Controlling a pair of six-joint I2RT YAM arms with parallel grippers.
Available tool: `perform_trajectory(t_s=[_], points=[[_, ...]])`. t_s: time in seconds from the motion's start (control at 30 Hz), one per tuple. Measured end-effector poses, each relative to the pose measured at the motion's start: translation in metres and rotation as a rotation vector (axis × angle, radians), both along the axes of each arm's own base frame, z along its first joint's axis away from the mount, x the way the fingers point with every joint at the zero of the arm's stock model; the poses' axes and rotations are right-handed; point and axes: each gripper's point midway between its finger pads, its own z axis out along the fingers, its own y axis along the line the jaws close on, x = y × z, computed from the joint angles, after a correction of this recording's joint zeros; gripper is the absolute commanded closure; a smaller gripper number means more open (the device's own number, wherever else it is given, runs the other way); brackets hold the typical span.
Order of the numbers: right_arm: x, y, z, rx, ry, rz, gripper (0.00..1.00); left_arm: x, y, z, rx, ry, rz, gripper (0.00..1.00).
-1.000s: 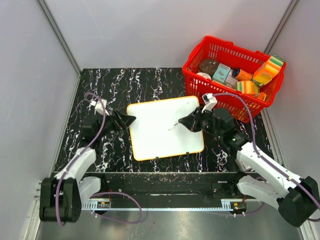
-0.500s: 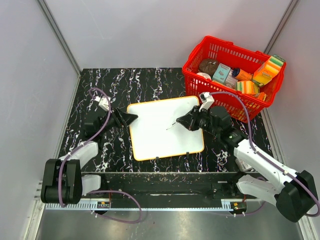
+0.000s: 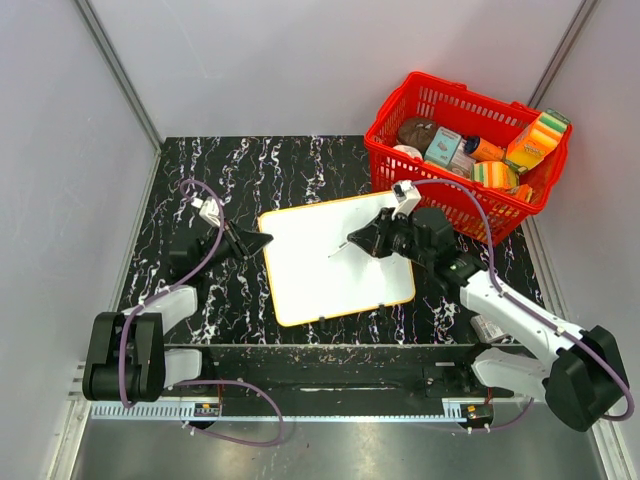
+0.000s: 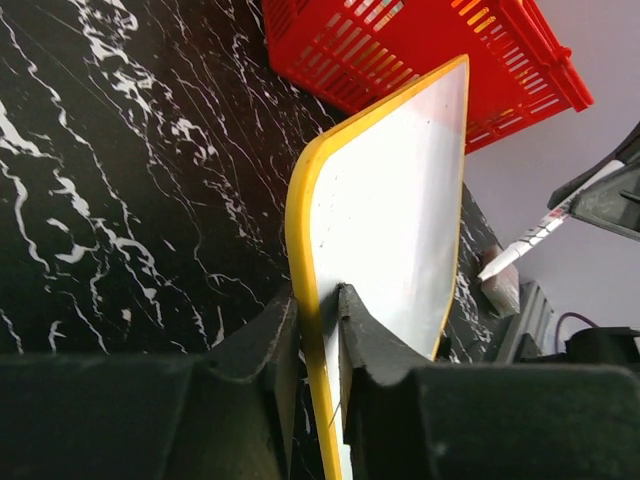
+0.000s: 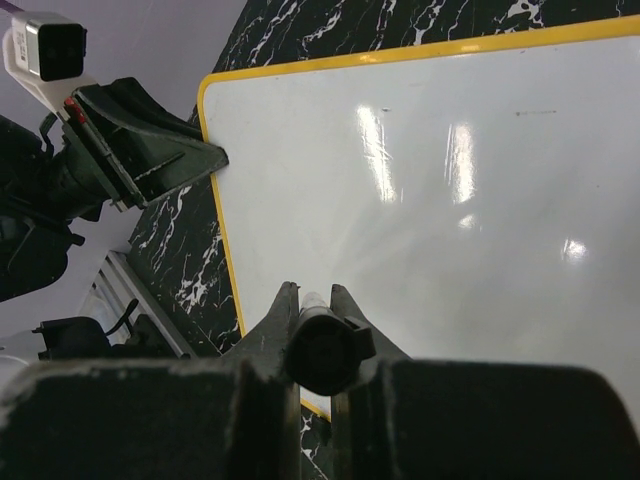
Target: Write a sentence on the whiteboard
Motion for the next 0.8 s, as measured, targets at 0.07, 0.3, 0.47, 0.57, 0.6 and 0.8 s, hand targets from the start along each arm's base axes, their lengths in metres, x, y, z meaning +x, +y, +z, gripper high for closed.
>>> perform_trajectory(t_s=[0.07,0.3,0.47,0.57,0.6,0.8], points=[[0.002,0.002,0.003,0.005,-0.007,0.007,1.00,-0.005,-0.001,-0.003,-0.014,0.018,-0.011,0.91],[0.010,0.009,0.012,0.013,-0.036,0.014,1.00,-0.011,-0.003,-0.006,-0.024,0.030,-0.023,1.00],[0.021,0.013,0.021,0.000,-0.068,-0.003,1.00,-0.016,-0.002,-0.006,-0.014,0.021,-0.023,1.00],[0.026,0.022,0.029,-0.014,-0.099,-0.006,1.00,-0.018,-0.002,-0.007,-0.011,0.020,-0.023,1.00],[0.026,0.026,0.032,-0.020,-0.112,-0.004,1.00,-0.018,-0.002,-0.007,-0.010,0.020,-0.023,1.00],[0.016,0.055,0.050,-0.058,-0.209,0.020,1.00,-0.020,-0.002,-0.009,-0.008,0.017,-0.026,1.00]])
